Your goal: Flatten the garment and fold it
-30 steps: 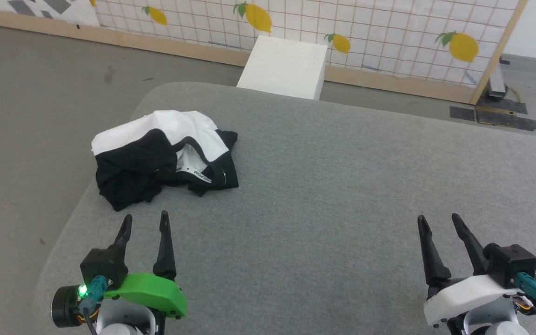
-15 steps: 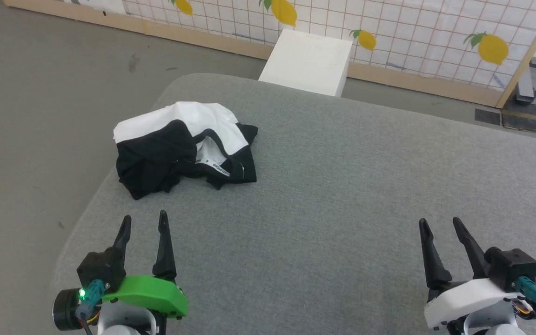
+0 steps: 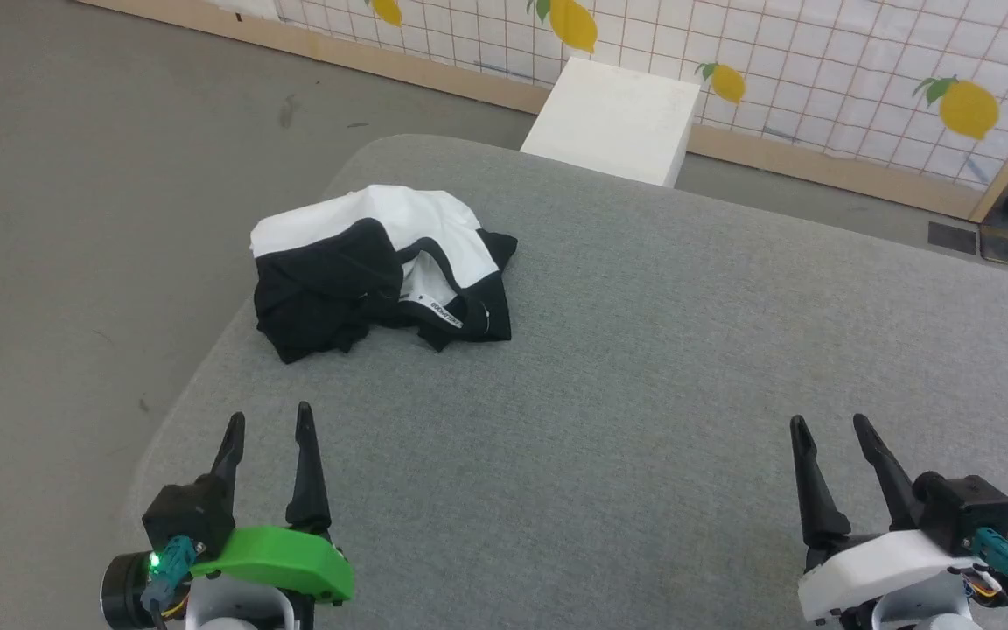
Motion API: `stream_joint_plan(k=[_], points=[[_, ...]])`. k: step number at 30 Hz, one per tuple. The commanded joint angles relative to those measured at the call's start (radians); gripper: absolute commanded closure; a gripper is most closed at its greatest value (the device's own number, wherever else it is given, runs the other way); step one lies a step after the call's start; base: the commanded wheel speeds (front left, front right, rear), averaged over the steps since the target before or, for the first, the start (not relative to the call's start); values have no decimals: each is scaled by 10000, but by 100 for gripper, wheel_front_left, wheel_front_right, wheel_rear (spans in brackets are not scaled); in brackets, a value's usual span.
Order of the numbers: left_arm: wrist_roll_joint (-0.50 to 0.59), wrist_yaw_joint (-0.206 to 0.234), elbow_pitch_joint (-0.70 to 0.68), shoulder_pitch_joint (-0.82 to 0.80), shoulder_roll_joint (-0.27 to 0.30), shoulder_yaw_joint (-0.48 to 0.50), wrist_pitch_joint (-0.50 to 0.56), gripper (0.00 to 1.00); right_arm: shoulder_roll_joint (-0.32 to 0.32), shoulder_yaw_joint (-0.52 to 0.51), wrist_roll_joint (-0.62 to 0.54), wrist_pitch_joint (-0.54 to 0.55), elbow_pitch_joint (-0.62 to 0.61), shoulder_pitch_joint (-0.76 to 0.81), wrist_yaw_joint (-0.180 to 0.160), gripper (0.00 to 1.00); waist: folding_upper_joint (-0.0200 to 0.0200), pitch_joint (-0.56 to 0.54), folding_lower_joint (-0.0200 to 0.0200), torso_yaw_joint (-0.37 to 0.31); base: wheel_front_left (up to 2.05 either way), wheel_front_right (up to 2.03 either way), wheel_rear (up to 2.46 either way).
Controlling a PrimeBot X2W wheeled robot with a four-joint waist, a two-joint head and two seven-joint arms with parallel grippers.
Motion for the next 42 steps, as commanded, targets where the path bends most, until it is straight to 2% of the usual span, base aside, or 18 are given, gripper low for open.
stream_joint_plan(k=[1,25,32,36,42], points=[[-103,102,33,182,-37,-17,-102,0,4,-12,72,-127,71,157,-12,0,0,-22,0,72,0,0,0],[146,315,355,247,-45,-86,-594,0,5,-16,208,-621,348,185,-15,0,0,-67,0,780,0,0,0],[370,276,478,234,-41,-73,-594,0,5,46,174,-621,340,197,-15,0,0,-68,0,737,0,0,0],[367,186,589,190,-41,-20,-594,0,5,90,139,-621,352,174,-15,0,0,-74,0,693,0,0,0],[30,-326,1091,-464,238,-7,-263,0,5,168,48,-621,344,86,-15,0,0,-19,0,566,0,0,0]])
